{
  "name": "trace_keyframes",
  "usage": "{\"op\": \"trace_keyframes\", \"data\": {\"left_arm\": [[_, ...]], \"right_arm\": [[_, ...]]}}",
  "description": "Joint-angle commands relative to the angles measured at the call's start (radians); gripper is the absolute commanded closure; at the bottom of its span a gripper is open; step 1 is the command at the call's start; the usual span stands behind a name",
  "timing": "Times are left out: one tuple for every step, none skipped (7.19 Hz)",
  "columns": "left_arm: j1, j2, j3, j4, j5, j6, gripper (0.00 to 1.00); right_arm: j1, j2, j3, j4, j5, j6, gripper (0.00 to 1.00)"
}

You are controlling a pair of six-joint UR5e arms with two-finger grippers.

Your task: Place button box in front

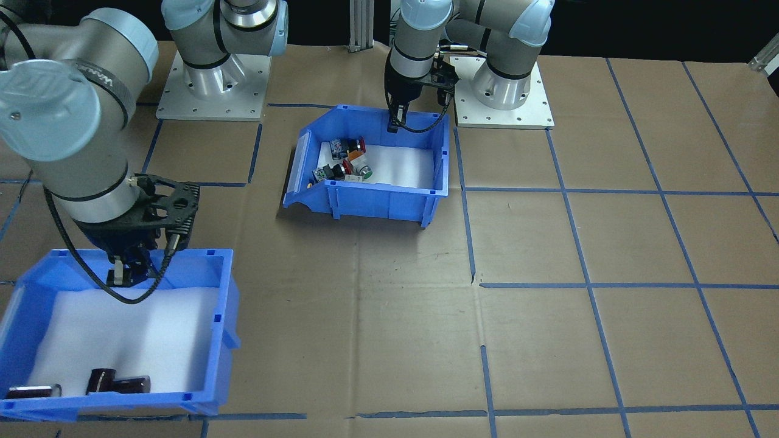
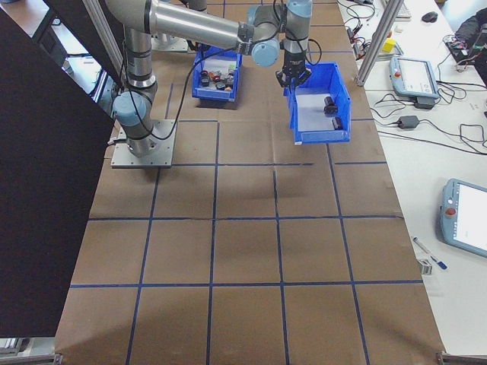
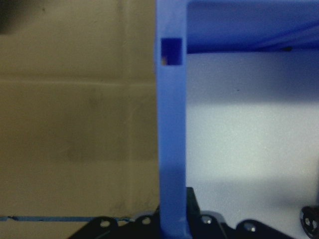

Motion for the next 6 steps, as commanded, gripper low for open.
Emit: {"op": "trace_keyframes", "data": {"left_arm": [[0.104, -0.017, 0.120, -0.024, -0.003, 0.007, 1.00], [0.153, -0.043, 0.164, -0.041, -0.059, 0.014, 1.00], [0.178, -0.097, 0.200, -0.030, -0.083, 0.034, 1.00], [0.192, -0.173, 0.260, -0.024, -0.083, 0.051, 1.00], [0.195, -0.274, 0.368, -0.015, -0.086, 0.054, 1.00], [0.195, -0.383, 0.473, -0.012, -0.086, 0.053, 1.00]], "right_arm": [[-0.085, -0.130, 0.173, -0.002, 0.026, -0.054, 0.93], [-0.107, -0.195, 0.259, -0.005, 0.038, -0.058, 0.93], [-0.127, -0.264, 0.333, -0.012, 0.039, -0.086, 0.93], [-0.162, -0.312, 0.384, -0.016, 0.039, -0.141, 0.93], [-0.194, -0.341, 0.419, -0.014, 0.040, -0.177, 0.93], [-0.197, -0.353, 0.441, -0.019, 0.040, -0.179, 0.93]]}}
